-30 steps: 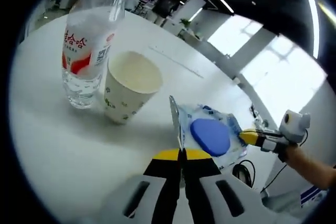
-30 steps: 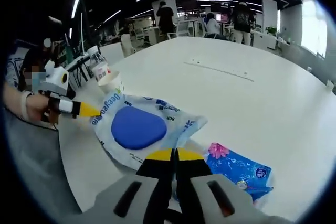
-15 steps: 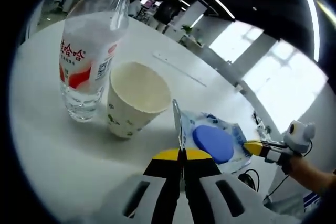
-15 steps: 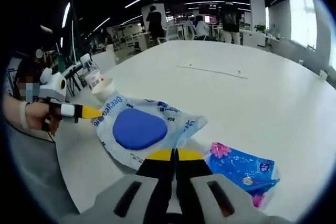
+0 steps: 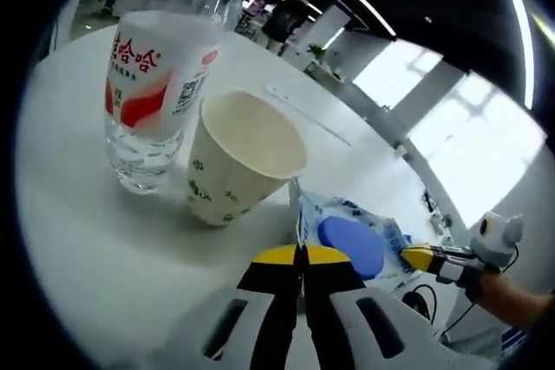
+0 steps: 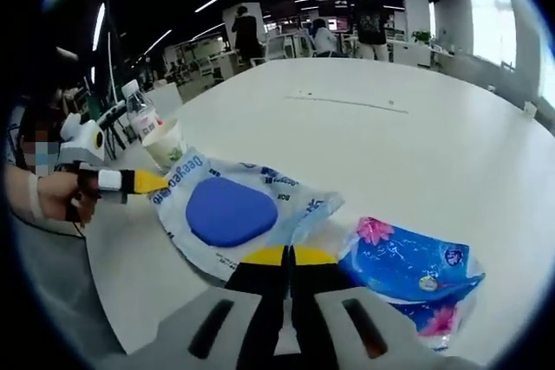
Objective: Arrange the tabletop items into an orderly group along one side of the table until the central work area is clear of visible clutter.
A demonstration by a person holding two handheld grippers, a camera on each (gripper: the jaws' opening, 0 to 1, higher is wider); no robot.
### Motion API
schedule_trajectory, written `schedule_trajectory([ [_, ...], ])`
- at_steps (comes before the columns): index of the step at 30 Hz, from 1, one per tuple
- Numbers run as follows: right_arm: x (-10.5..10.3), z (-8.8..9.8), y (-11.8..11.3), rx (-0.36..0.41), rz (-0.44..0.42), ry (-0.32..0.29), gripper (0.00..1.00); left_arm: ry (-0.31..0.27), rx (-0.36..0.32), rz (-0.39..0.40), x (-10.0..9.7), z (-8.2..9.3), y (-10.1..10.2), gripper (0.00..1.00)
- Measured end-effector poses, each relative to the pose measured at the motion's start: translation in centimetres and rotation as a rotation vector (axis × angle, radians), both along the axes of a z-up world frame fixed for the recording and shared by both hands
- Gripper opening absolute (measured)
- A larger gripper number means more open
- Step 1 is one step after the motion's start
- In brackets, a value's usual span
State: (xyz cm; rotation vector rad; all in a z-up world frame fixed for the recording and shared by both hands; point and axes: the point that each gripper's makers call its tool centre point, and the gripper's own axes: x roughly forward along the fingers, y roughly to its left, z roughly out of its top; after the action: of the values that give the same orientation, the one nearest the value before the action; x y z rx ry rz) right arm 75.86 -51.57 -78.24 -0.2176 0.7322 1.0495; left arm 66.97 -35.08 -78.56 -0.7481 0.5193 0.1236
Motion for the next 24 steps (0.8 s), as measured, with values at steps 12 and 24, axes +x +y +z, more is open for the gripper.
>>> schedule_trajectory([
  [12, 0.52, -0.35, 0.35, -0.020, 0.000, -0.004, 0.00, 0.000, -0.018, 0.020, 0.06, -0.51, 0.04, 0.00],
  [24, 0.49, -0.80, 0.46, -0.028, -0.022, -0.008, 0.00, 0.005, -0.035, 0.031, -0.19, -0.94, 0.10, 0.00],
])
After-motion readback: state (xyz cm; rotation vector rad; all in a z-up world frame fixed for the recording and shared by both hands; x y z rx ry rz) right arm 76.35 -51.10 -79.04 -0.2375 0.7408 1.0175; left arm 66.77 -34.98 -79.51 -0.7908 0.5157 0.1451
